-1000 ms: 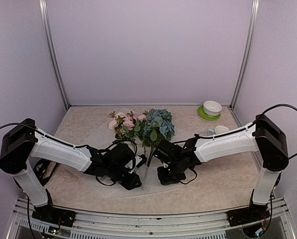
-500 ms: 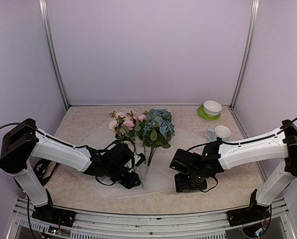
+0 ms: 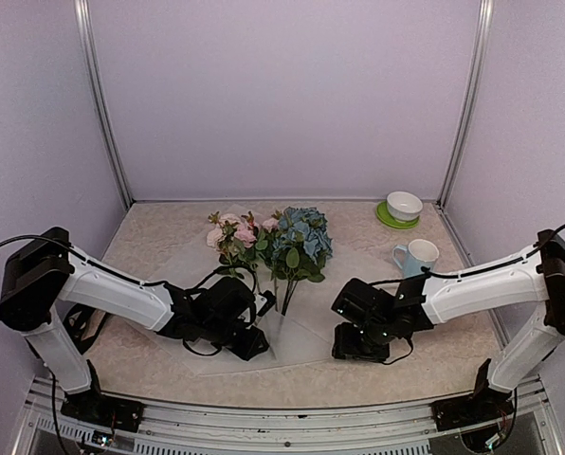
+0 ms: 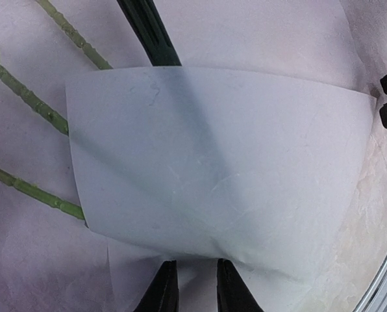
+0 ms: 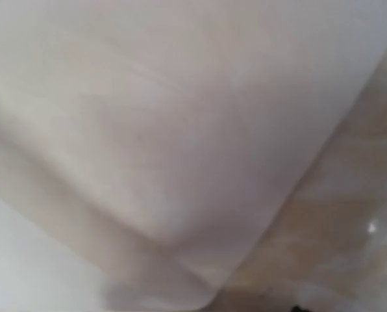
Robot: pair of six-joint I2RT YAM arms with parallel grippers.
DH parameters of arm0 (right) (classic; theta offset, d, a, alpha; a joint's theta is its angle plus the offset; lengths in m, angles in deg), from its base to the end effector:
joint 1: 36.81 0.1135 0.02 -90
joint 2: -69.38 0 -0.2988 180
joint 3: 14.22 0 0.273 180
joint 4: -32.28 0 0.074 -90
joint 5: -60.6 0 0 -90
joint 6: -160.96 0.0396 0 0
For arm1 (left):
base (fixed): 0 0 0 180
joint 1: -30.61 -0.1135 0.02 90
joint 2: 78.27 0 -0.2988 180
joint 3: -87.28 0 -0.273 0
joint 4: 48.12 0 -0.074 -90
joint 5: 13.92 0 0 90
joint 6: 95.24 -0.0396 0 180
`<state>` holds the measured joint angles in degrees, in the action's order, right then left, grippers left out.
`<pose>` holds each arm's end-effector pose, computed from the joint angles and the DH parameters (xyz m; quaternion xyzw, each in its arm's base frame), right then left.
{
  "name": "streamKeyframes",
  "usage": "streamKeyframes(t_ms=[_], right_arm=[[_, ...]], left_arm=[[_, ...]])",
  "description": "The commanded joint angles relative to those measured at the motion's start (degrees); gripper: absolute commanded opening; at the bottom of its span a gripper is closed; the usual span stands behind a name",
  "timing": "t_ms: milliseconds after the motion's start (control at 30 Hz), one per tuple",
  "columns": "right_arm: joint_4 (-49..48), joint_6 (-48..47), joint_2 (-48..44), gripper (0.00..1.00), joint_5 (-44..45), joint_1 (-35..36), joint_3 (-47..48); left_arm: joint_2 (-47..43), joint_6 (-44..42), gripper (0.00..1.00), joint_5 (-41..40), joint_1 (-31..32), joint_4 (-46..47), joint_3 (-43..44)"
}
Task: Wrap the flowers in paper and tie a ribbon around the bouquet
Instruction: Press the fold line of the 1/4-folded wrapping paper.
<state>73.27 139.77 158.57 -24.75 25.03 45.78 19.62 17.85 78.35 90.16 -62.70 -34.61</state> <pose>0.1409 0.2564 0.1724 0.0668 0.9820 0.1396 0.1081 0.1694 -0.2913 0.1425 0.3035 0.9022 -0.2162 0.2173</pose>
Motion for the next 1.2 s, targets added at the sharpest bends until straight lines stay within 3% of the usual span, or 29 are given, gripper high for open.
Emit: streamKeyframes(t_ms=[0,167,433,667,800,1000,1167], right_arm=[[-2.46,3.45,1.56,0.62,-2.27,-0.11,0.92],[-0.21,2.33,7.26,0.60,-5.24,0.14,4.50],[5.09,3.15,6.17,0.21,-2.06,0.47,6.63],[4.52,1.21,6.10,0.00,0.13,0.22,6.65],[5.73,-1.53,6.60,0.00,1.56,0.12,9.41],[5.05,-2.58,6.54,0.00,1.52,0.12,9.50],[5.25,-3.11,5.96,0.00,1.56,0.12,8.65]], left_arm=[[0.89,-1.59,0.23,-0.25,0.14,-5.56,-1.63],[-0.42,-3.53,0.24,1.07,0.11,-6.76,-0.42],[-1.20,-4.29,0.25,1.19,-1.04,-6.55,-1.34],[-1.27,-3.99,0.25,1.34,-1.30,-6.65,-0.93],[-3.26,-3.85,0.28,1.11,-1.21,-8.69,1.00],[-9.14,-5.84,0.48,-0.22,-0.86,-16.29,8.42],[-9.00,-6.84,0.51,5.38,-0.82,-12.78,10.42]])
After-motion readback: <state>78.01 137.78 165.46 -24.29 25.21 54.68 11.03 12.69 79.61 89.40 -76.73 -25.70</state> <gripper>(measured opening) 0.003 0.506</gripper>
